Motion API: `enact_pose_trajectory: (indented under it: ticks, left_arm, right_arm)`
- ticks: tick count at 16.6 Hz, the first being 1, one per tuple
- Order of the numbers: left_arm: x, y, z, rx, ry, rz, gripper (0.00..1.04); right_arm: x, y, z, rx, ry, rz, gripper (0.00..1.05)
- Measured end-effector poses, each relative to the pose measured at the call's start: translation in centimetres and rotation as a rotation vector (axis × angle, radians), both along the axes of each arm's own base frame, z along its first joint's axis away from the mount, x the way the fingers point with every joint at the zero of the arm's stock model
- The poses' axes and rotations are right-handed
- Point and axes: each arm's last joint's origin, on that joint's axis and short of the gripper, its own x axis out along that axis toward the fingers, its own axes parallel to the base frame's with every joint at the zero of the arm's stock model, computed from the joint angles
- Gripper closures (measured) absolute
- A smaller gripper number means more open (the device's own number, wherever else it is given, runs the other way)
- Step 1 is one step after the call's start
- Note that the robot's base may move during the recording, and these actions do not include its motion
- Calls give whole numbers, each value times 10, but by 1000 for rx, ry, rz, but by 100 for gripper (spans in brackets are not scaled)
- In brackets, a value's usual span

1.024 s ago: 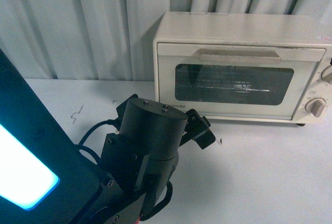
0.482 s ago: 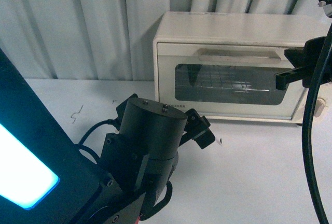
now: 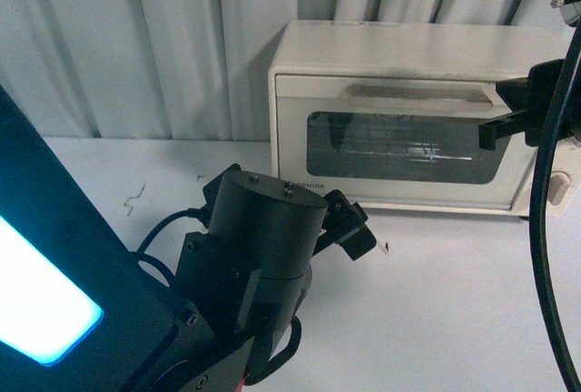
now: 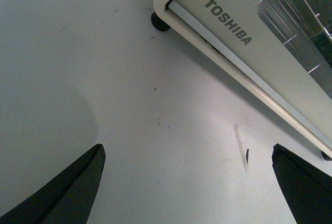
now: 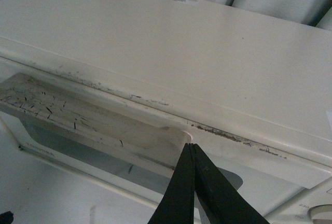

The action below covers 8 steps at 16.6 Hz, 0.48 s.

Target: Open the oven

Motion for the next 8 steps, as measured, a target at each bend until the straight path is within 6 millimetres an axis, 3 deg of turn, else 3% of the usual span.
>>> enact_pose_trajectory:
  ticks: [8]
  left_arm:
    - [0,0,0,0,0,0,7]
  right_arm:
    - [7,5,-8,-21,12,-1,103]
